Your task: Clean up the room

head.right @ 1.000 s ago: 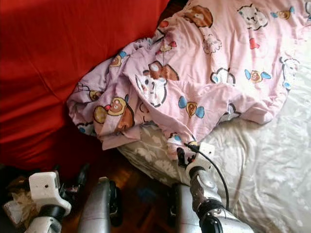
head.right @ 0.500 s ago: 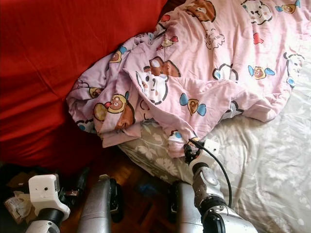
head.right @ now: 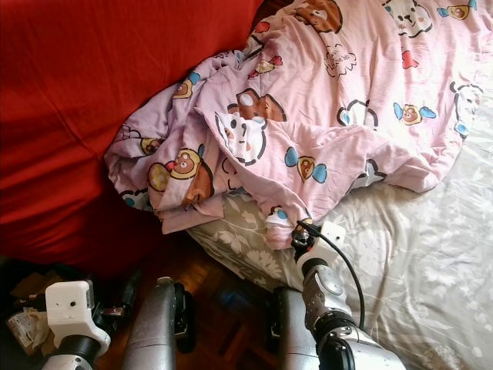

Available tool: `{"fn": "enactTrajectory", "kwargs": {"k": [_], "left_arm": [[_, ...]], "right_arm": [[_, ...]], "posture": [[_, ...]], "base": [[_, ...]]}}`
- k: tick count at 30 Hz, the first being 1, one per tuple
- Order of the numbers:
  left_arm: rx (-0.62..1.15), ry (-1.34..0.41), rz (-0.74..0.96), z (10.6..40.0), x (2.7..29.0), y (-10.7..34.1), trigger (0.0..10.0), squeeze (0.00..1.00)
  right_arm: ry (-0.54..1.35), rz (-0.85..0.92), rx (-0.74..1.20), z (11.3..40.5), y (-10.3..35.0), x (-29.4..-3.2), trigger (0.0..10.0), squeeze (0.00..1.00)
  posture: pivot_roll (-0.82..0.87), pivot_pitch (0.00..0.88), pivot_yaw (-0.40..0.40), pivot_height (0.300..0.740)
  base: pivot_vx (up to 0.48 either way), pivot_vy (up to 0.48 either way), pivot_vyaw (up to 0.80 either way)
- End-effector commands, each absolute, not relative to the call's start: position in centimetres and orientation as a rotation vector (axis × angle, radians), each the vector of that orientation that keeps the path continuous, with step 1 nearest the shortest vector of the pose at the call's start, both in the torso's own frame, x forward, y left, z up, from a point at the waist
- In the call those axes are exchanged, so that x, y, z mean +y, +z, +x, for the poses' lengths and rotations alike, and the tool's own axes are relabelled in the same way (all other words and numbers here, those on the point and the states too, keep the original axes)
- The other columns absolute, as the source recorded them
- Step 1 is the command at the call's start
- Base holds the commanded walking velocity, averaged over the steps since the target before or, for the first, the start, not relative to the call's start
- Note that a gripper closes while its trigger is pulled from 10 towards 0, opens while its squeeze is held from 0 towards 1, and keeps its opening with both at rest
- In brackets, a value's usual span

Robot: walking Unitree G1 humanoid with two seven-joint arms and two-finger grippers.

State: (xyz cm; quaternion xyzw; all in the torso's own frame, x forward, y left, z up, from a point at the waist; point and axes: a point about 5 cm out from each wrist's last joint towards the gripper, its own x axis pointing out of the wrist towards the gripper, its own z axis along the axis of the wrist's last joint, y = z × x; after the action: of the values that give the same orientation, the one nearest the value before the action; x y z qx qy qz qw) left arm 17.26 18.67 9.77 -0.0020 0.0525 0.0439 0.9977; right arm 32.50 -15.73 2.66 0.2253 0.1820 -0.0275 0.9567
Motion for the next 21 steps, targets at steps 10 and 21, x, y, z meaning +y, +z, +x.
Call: {"fn": "enactTrajectory", "kwargs": {"k": [10,21], "left_arm": [[0.149,0.104,0.013,17.5,19.4,8.5,10.0,0.0],[0.163,0.12,0.01,19.8,20.1,6.3,10.0,0.0]], "right_arm": [[-0.067,0.478,0.401,31.6,1.6,-15.5,0.0,0.0],[-0.077,0.461,0.355,31.3,1.6,-16.1,0.0,0.0]], "posture": [[0.15,0.424,0.004,0.638],[0.11,0.314,-0.01,0.638]], "base": [[0.0,0.0,0.0],[0.0,0.0,0.0]]}}
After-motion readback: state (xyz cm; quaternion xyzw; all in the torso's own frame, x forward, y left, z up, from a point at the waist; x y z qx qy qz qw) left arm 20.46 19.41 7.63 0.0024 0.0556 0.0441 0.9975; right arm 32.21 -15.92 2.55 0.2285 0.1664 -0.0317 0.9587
